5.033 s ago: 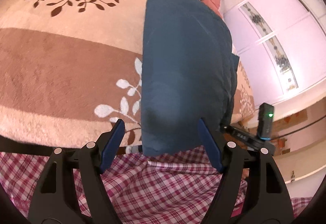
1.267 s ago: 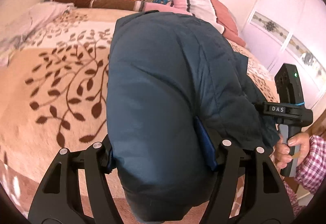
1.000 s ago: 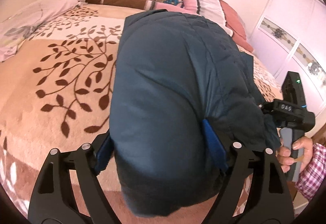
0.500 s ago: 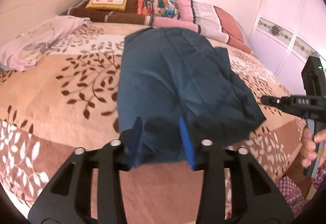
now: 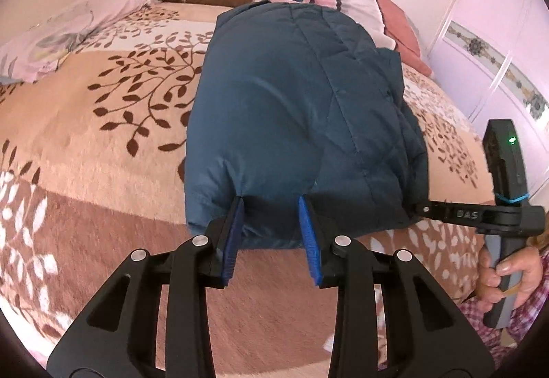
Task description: Fold large clothes
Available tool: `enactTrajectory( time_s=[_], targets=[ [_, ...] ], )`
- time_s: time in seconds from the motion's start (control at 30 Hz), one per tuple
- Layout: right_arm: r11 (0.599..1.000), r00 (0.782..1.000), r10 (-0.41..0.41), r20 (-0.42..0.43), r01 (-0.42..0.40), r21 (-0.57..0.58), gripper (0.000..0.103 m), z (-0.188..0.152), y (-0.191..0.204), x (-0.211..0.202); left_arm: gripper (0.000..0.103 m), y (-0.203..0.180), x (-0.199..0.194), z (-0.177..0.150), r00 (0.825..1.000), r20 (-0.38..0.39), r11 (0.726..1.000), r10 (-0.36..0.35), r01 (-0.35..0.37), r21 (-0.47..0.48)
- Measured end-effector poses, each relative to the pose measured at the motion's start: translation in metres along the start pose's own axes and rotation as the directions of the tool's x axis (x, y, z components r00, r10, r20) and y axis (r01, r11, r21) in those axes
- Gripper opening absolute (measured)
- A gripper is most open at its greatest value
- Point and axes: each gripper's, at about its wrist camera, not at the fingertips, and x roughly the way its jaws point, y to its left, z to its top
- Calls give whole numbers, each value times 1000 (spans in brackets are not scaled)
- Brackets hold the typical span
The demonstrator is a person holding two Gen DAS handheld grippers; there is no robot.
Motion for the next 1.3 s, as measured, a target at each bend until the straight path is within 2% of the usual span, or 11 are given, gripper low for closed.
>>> enactTrajectory(
  time_s=[0.13, 0.2, 0.33, 0.47, 0.5, 0.57, 0.6, 0.63, 0.8, 0.9, 1.3],
  targets=[
    [1000, 1000, -19, -18, 19, -14, 0, 3, 7, -3, 36, 0, -16, -5, 1000, 0, 1000, -15, 15, -27],
    [999, 1000, -25, -17, 25, -27, 0, 3, 10, -7, 46, -2, -27, -9, 1000, 7, 1000, -4, 4, -17],
    [1000, 1000, -5, 12, 5, -8, 0, 0, 12, -22, 57, -8, -41, -17, 1000, -5, 1000, 8, -8, -10],
    [1000, 998, 16, 54, -16, 6, 6, -9, 14, -41, 66, -13, -50, -26, 999, -40, 1000, 23, -24, -15],
    [1000, 998, 13, 64, -13, -2, 11, -14, 16, -47, 68, -14, -51, -28, 999, -48, 999, 25, -26, -19],
    [1000, 997, 2, 78, -1, -16, 27, -23, 19, -55, 71, -16, -53, -34, 996, -74, 999, 39, -41, -29],
    [1000, 996, -7, 89, 10, -23, 41, -30, 21, -60, 71, -17, -53, -37, 995, -89, 998, 46, -49, -33],
    [1000, 995, -15, 96, 17, -25, 48, -37, 21, -64, 71, -18, -54, -40, 994, -100, 998, 46, -50, -36],
    [998, 995, -41, 86, 44, -35, 50, -66, 24, -67, 72, -25, -58, -52, 987, -145, 997, 71, -76, -30],
    [998, 996, -62, 65, 63, -18, 60, -84, 22, -67, 72, -31, -61, -58, 984, -156, 996, 90, -93, -9],
    [988, 989, -142, 38, 144, -56, 60, -129, 27, -62, 72, -42, -73, -74, 981, -152, 992, 124, -124, 15]
  ],
)
